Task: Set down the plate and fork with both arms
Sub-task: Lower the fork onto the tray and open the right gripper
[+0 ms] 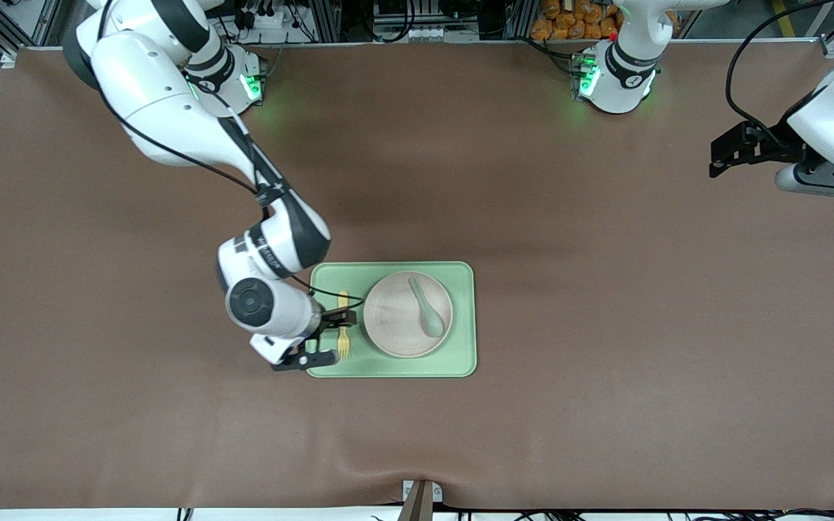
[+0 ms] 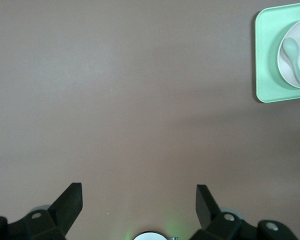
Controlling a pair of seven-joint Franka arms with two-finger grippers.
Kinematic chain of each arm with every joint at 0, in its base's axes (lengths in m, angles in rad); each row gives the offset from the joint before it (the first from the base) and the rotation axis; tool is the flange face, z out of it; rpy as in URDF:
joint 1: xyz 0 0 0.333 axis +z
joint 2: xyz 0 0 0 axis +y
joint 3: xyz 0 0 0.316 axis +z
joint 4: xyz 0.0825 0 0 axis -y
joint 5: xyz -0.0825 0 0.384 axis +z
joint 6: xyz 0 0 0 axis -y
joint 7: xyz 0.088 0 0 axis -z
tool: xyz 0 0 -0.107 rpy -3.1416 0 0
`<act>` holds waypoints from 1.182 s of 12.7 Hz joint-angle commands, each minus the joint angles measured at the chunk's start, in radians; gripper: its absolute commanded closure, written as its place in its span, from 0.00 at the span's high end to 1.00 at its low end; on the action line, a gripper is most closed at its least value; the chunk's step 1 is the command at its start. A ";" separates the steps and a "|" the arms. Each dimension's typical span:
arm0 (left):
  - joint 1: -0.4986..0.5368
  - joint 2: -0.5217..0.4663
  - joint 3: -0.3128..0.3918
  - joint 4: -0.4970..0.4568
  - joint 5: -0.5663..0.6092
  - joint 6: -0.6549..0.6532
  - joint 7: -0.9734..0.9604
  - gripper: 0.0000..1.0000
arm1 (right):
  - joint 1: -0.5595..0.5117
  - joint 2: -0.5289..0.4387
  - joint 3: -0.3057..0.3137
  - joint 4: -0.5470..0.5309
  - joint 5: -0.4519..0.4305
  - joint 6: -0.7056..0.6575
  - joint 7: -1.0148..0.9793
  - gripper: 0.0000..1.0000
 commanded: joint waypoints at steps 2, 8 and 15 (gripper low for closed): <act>0.002 -0.021 -0.007 -0.006 -0.009 -0.005 -0.017 1.00 | -0.141 -0.055 0.096 0.074 -0.017 -0.138 -0.012 1.00; 0.002 -0.022 -0.008 -0.006 -0.009 -0.005 -0.017 1.00 | -0.212 -0.272 0.095 0.074 -0.023 -0.279 0.014 1.00; 0.002 -0.022 -0.008 -0.005 -0.009 -0.014 -0.018 1.00 | -0.219 -0.617 0.009 -0.051 -0.062 -0.482 0.028 1.00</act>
